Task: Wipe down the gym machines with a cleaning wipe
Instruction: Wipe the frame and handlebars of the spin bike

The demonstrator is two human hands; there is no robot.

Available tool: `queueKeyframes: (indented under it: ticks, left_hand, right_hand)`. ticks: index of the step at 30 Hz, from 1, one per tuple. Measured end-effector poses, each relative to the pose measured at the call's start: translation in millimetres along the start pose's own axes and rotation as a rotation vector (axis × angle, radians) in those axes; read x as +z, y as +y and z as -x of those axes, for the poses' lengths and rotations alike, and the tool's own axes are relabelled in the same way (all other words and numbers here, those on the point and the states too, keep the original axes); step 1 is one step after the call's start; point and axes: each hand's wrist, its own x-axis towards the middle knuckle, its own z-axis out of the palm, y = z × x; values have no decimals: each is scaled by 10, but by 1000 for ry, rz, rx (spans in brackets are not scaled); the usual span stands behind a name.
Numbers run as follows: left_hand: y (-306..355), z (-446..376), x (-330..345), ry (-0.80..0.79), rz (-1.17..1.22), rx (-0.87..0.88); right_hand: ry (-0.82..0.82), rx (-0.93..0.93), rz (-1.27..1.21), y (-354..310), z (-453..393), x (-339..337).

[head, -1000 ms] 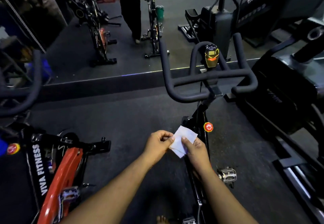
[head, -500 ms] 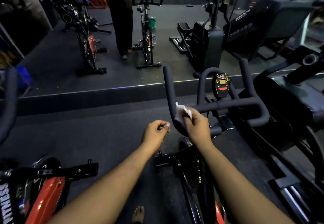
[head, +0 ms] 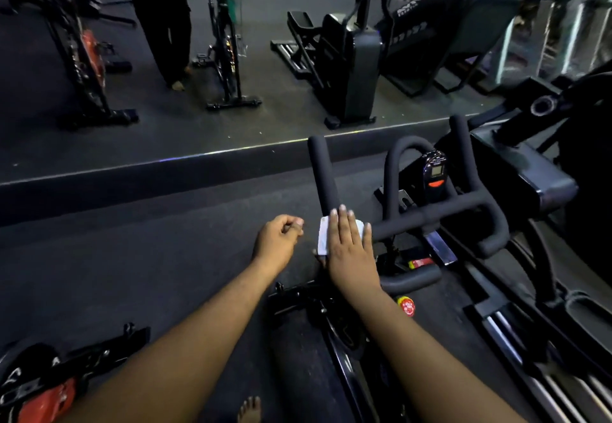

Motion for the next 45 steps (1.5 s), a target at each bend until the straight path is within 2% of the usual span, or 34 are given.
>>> queueKeyframes:
  ticks: [3, 7, 9, 11, 13, 16, 18, 19, 22, 24, 29, 32, 35, 38, 42, 43, 45]
  left_hand:
    - [78, -152, 13, 5, 9, 24]
    - [284, -322, 16, -14, 54, 69]
    - [364, -365, 27, -23, 57, 94]
    - [367, -394, 66, -32, 34, 110]
    - [378, -416, 105, -35, 36, 118]
    - [488, -478, 129, -19, 49, 129]
    - [555, -528, 124, 0, 71, 123]
    - [596, -554, 120, 17, 77, 127]
    - [609, -586, 115, 73, 65, 121]
    - [553, -569, 106, 92, 61, 102]
    - [321, -572, 84, 141, 39, 48]
    - [341, -602, 108, 159, 56, 43]
    - [433, -610, 99, 154, 50, 71]
    - [486, -604, 60, 179, 45, 95]
    - [439, -616, 40, 187, 46, 87]
    - [436, -620, 50, 181, 45, 86]
    - [466, -626, 81, 183, 57, 87]
  right_hand:
    - [-27, 45, -32, -49, -225, 14]
    - [-43, -58, -75, 131, -72, -67]
    - [-108, -48, -259, 227, -13, -240]
    - [-132, 124, -523, 254, -66, -497]
    - [-8, 244, -620, 259, -272, -687]
    - [240, 311, -667, 240, -727, -890]
    - [326, 305, -748, 186, -995, -943]
    - [303, 285, -772, 155, -1119, -933]
    - [38, 215, -793, 14, -1247, -738]
    - [-19, 205, -854, -34, -1168, -580]
    - [-116, 192, -767, 96, -954, -452]
    - [2, 128, -855, 128, -1167, -518]
    - [31, 73, -955, 76, -1281, -601]
    - [-38, -29, -764, 129, -1104, -615]
    - [-255, -217, -427, 401, -847, -625]
    - [-248, -235, -414, 468, -847, -654]
    - [-122, -250, -465, 518, -966, -738]
